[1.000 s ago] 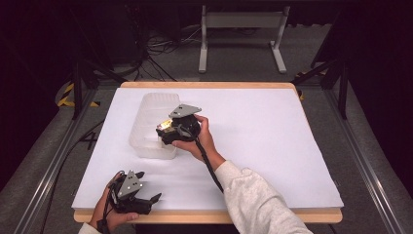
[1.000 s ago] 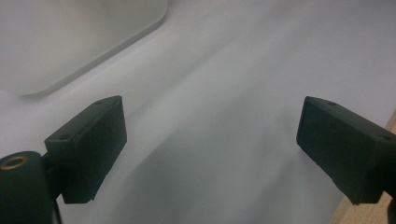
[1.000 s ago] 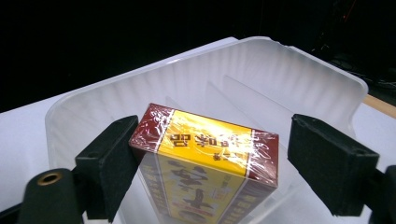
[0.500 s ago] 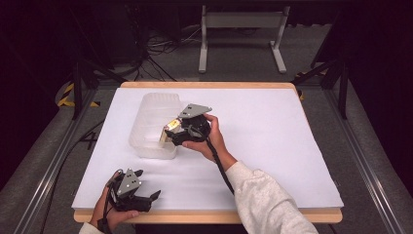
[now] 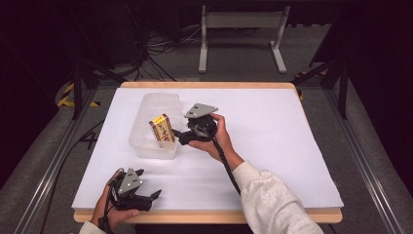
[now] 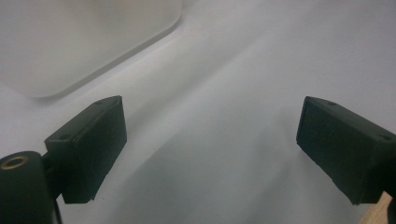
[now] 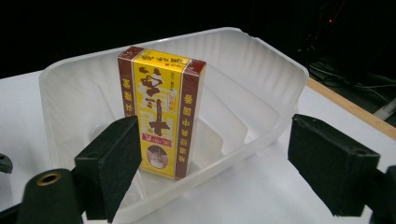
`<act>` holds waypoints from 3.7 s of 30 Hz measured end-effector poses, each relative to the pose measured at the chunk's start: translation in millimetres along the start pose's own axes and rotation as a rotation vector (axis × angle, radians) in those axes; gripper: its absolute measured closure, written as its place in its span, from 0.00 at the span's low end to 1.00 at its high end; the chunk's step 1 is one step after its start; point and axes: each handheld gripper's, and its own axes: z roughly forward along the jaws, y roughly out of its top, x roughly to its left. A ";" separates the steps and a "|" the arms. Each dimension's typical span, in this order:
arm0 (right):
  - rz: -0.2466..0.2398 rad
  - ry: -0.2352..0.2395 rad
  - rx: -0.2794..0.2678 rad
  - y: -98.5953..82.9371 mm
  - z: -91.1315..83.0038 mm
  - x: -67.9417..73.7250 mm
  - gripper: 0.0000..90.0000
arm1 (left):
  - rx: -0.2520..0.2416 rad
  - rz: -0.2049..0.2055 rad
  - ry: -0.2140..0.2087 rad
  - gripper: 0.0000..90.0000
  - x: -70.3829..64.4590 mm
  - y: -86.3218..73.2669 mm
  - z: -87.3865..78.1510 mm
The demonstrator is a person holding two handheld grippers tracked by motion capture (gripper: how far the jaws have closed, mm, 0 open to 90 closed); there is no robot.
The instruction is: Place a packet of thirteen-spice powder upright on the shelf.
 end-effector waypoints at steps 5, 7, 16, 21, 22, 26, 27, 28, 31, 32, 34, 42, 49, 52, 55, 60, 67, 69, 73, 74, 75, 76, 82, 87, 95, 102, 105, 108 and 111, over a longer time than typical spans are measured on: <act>-0.014 -0.013 0.005 -2.5 -3.3 -0.4 0.20 | -0.001 0.003 0.003 0.10 -0.1 0.5 0.1; -0.042 -0.023 0.022 -6.1 -5.8 0.1 0.20 | 0.001 0.007 0.001 0.10 0.1 0.8 0.3; -0.075 -0.043 0.037 -16.2 -17.0 -4.5 0.19 | 0.004 0.007 0.003 0.10 0.0 1.2 0.7; -0.067 -0.063 0.047 -23.7 -25.7 -12.7 0.19 | 0.006 0.016 -0.006 0.10 -0.1 1.5 1.4; -0.069 -0.069 0.052 -25.1 -27.7 -13.8 0.19 | 0.006 0.018 -0.006 0.10 -0.1 1.6 1.5; -0.084 -0.082 0.061 -31.6 -36.4 -18.5 0.19 | 0.007 0.016 -0.005 0.10 -0.1 1.8 1.8; -0.084 -0.087 0.067 -33.9 -39.2 -20.0 0.19 | 0.009 0.017 -0.009 0.10 -0.3 1.9 2.2; -0.083 -0.090 0.070 -35.3 -41.0 -20.8 0.19 | 0.012 0.021 -0.011 0.10 -0.6 2.1 2.7; -0.089 -0.108 0.074 -40.1 -48.3 -24.2 0.19 | 0.016 0.026 -0.011 0.10 -0.9 2.6 3.3; -0.088 -0.115 0.071 -41.5 -51.0 -25.6 0.19 | 0.017 0.026 -0.010 0.10 -1.1 2.8 3.5; -0.079 -0.120 0.067 -44.3 -56.7 -27.8 0.19 | 0.017 0.027 -0.010 0.10 -1.2 2.8 3.5; -0.096 -0.146 0.093 -58.8 -72.9 -35.6 0.18 | 0.015 0.032 -0.011 0.10 -1.4 3.3 3.7; -0.135 -0.177 0.116 -68.7 -87.4 -38.8 0.18 | 0.017 0.035 -0.014 0.10 -1.6 4.4 5.0; -0.152 -0.188 0.118 -72.8 -97.6 -39.8 0.17 | 0.017 0.037 -0.012 0.10 -1.8 5.0 5.6; -0.158 -0.196 0.115 -74.2 -102.5 -40.4 0.17 | 0.019 0.037 -0.012 0.10 -2.0 5.3 6.2; -0.172 -0.213 0.120 -81.0 -115.9 -43.5 0.17 | 0.023 0.036 -0.010 0.10 -2.0 5.9 6.8; -0.166 -0.227 0.119 -86.8 -129.3 -48.5 0.17 | 0.020 0.036 -0.007 0.10 -1.8 6.2 7.4; -0.167 -0.238 0.116 -90.9 -135.3 -50.6 0.17 | 0.020 0.034 -0.006 0.10 -1.6 6.3 7.3; -0.167 -0.240 0.123 -96.0 -140.9 -52.3 0.17 | 0.022 0.036 -0.006 0.10 -1.4 6.4 7.8; -0.169 -0.245 0.127 -98.1 -143.0 -52.7 0.17 | 0.023 0.036 -0.005 0.10 -1.4 6.5 7.9; -0.171 -0.245 0.130 -99.3 -144.4 -53.0 0.16 | 0.023 0.034 -0.004 0.10 -1.5 6.5 8.1; -0.172 -0.247 0.133 -100.7 -146.1 -53.3 0.16 | 0.024 0.035 -0.003 0.10 -1.6 6.7 8.2; -0.188 -0.265 0.138 -109.2 -157.2 -53.4 0.16 | 0.025 0.033 -0.004 0.10 -1.9 7.1 8.6; -0.198 -0.274 0.147 -116.3 -165.5 -52.9 0.16 | 0.028 0.035 -0.005 0.10 -1.8 7.3 9.0; -0.206 -0.288 0.155 -127.2 -180.8 -54.1 0.15 | 0.027 0.037 -0.003 0.10 -1.8 7.4 8.9; -0.205 -0.308 0.169 -138.7 -192.7 -55.8 0.15 | 0.027 0.036 -0.002 0.10 -1.8 7.3 8.6; -0.198 -0.314 0.172 -144.3 -198.3 -56.6 0.15 | 0.027 0.037 -0.002 0.10 -1.8 7.4 8.6; -0.192 -0.319 0.177 -149.5 -204.2 -57.6 0.14 | 0.028 0.037 -0.002 0.10 -2.1 7.4 8.7; -0.181 -0.325 0.180 -154.1 -208.6 -58.9 0.14 | 0.028 0.040 -0.002 0.10 -1.9 7.7 9.0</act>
